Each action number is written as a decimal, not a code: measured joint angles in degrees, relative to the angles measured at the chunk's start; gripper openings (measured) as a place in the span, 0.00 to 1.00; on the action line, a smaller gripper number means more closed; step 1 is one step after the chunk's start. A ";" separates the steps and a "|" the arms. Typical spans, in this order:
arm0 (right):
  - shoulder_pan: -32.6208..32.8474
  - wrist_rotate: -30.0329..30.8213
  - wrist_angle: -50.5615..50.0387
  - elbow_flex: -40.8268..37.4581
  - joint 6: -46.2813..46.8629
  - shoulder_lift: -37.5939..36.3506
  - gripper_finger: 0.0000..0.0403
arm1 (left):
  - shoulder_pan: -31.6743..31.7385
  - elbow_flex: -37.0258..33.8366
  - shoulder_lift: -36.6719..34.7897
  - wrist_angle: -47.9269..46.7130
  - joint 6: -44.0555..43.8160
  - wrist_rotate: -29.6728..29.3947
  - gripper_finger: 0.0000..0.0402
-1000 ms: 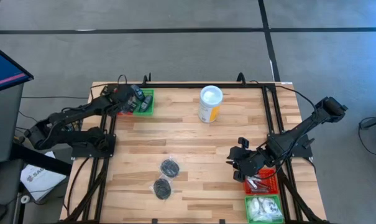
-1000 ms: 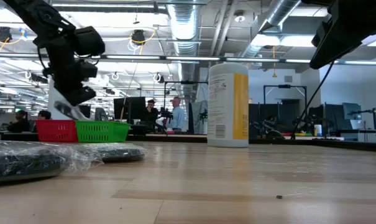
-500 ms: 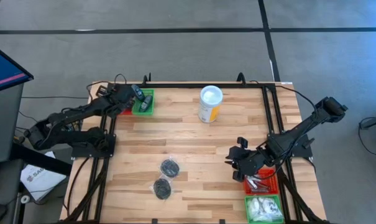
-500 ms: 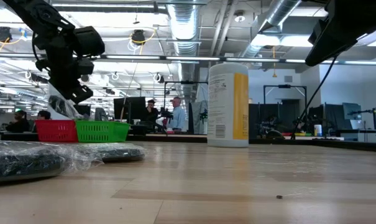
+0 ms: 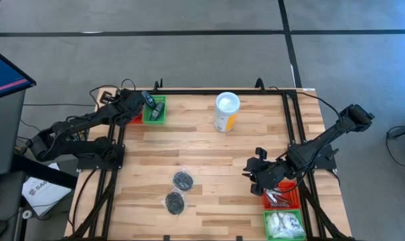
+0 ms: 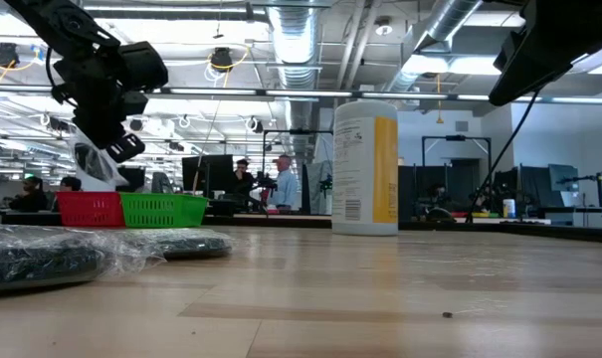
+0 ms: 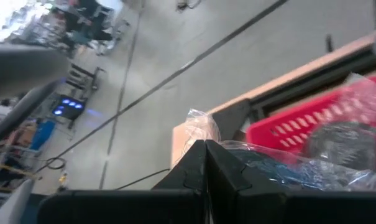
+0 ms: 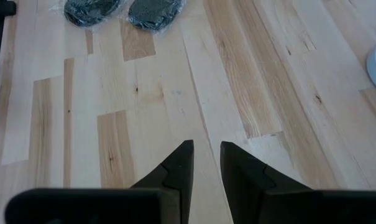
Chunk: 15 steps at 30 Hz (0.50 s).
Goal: Pick & Place Travel size toiletries
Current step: Put the black hairbrush into the top red bin
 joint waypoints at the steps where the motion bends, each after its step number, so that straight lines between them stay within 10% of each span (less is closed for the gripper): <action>1: 0.00 -0.01 0.00 0.00 -0.02 0.00 0.18 | 0.00 0.00 0.00 -0.01 -0.05 -0.81 0.00; 15: 0.02 -0.01 0.00 0.00 -0.02 0.00 0.18 | 0.00 0.00 0.00 1.23 -0.25 -0.60 0.03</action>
